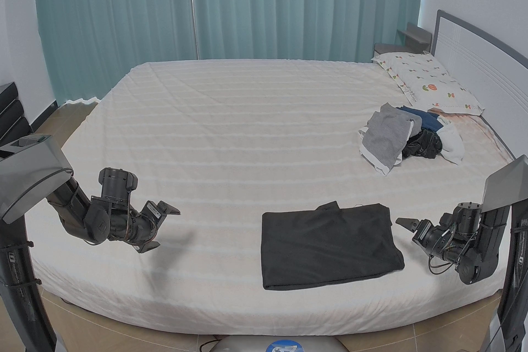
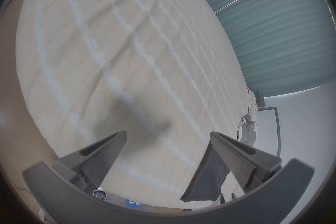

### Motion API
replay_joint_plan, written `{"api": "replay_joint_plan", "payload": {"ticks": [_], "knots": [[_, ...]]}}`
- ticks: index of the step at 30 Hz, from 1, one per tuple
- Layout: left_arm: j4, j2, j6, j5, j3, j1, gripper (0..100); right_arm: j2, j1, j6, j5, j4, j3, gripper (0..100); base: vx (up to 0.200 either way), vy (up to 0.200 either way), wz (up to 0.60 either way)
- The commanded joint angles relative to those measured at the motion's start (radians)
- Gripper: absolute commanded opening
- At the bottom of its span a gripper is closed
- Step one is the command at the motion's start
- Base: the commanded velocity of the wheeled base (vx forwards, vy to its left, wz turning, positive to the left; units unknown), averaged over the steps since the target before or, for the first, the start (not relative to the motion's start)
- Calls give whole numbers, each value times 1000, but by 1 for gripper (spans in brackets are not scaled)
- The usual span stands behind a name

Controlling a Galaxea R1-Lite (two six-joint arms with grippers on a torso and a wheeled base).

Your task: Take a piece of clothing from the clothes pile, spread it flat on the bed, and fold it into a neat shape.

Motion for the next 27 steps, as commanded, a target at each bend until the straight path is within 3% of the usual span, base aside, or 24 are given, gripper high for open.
{"api": "replay_joint_plan", "payload": {"ticks": [1,8,19,20,27], "knots": [[0,1,0,1,-1,0,100,42,9,22,0,2,-62,100,200,0,0],[-2,3,0,2,-1,-2,100,90,50,115,-6,11,-163,100,57,0,0],[-2,4,2,7,-1,-7,100,134,79,118,-27,10,-204,100,0,0,0],[0,4,2,10,-1,-7,100,134,81,118,-27,10,-204,0,0,0,0],[-2,6,0,10,-1,-8,100,136,79,121,-30,8,-210,0,0,0,0]]}}
